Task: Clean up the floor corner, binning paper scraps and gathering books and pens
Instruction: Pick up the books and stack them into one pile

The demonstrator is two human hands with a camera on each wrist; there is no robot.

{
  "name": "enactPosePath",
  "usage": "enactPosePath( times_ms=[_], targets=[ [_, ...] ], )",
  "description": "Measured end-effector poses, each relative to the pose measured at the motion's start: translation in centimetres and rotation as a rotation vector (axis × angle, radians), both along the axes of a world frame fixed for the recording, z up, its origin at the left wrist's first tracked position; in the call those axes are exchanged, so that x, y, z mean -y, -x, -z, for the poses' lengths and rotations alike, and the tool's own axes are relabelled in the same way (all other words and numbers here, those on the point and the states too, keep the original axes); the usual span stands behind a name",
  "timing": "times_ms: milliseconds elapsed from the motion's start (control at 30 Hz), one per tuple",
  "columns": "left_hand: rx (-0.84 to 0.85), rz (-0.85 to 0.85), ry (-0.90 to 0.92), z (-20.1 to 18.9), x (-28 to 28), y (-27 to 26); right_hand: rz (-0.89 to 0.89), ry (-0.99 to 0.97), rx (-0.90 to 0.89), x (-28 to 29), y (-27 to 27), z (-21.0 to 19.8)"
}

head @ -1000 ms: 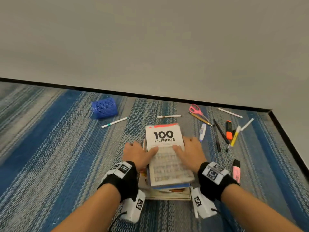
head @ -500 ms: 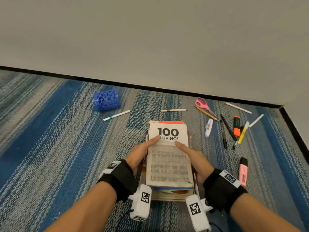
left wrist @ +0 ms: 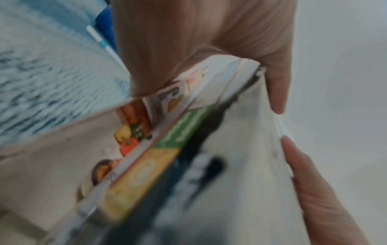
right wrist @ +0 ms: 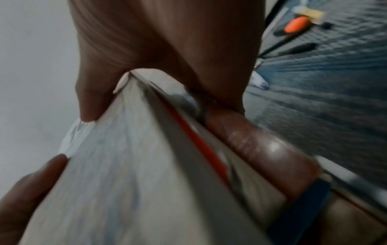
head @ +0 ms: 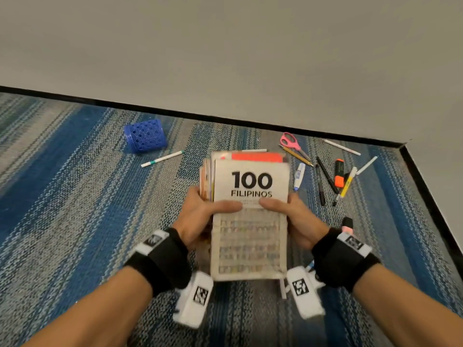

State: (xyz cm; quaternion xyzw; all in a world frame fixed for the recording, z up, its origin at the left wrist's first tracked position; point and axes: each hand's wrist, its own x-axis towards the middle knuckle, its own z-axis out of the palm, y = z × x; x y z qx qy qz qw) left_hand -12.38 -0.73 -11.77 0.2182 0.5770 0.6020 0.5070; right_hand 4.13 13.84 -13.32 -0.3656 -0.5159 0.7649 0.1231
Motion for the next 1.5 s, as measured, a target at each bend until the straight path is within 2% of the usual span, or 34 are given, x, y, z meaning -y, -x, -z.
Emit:
enactPosePath(
  times_ms=[133, 200, 267, 333, 500, 667, 733, 900, 1067, 1200, 1367, 1500],
  targets=[
    [-0.189, 0.078, -0.061, -3.2, -1.4, 3.8, -0.084, -0.273, -0.172, -1.1, 2.0, -4.7],
    [-0.320, 0.132, -0.066, -4.9, -1.7, 5.6, -0.046, -0.339, -0.244, -1.2, 2.5, -5.8],
    [-0.433, 0.181, -0.093, -5.6, -1.6, 7.0, -0.032, -0.385, -0.262, -1.0, 2.5, -5.4],
    [-0.488, 0.233, -0.088, -4.2, -1.2, 7.6, -0.076, -0.428, -0.197, -0.8, 2.8, -3.9],
    [-0.520, 0.244, 0.006, 1.7, -0.8, 6.9, -0.178, -0.439, -0.051, -1.2, 3.4, 0.1],
    [-0.557, 0.337, 0.084, 1.0, -2.5, 9.2, -0.147, -0.424, -0.026, -1.7, 4.8, 0.5],
    [-0.429, 0.314, 0.144, -0.3, -3.1, 9.4, -0.146, -0.397, 0.011, -1.8, 5.3, -0.9],
    [-0.320, 0.427, 0.248, -7.6, -4.8, 9.7, -0.147, -0.237, 0.147, -2.6, 4.9, -8.0],
    [-0.207, 0.368, 0.321, -17.1, -2.0, 8.0, -0.198, -0.121, 0.234, -0.6, 3.7, -19.2],
    [-0.036, 0.334, 0.378, -24.8, 1.5, 6.1, -0.186, -0.013, 0.275, 2.4, 2.7, -27.5],
    [-0.063, 0.411, 0.433, -33.8, 3.8, 5.1, -0.136, 0.034, 0.264, 5.8, 1.4, -35.6],
    [-0.118, 0.343, 0.427, -43.1, 4.8, 2.5, -0.167, 0.027, 0.224, 7.2, -1.0, -43.5]
  ],
)
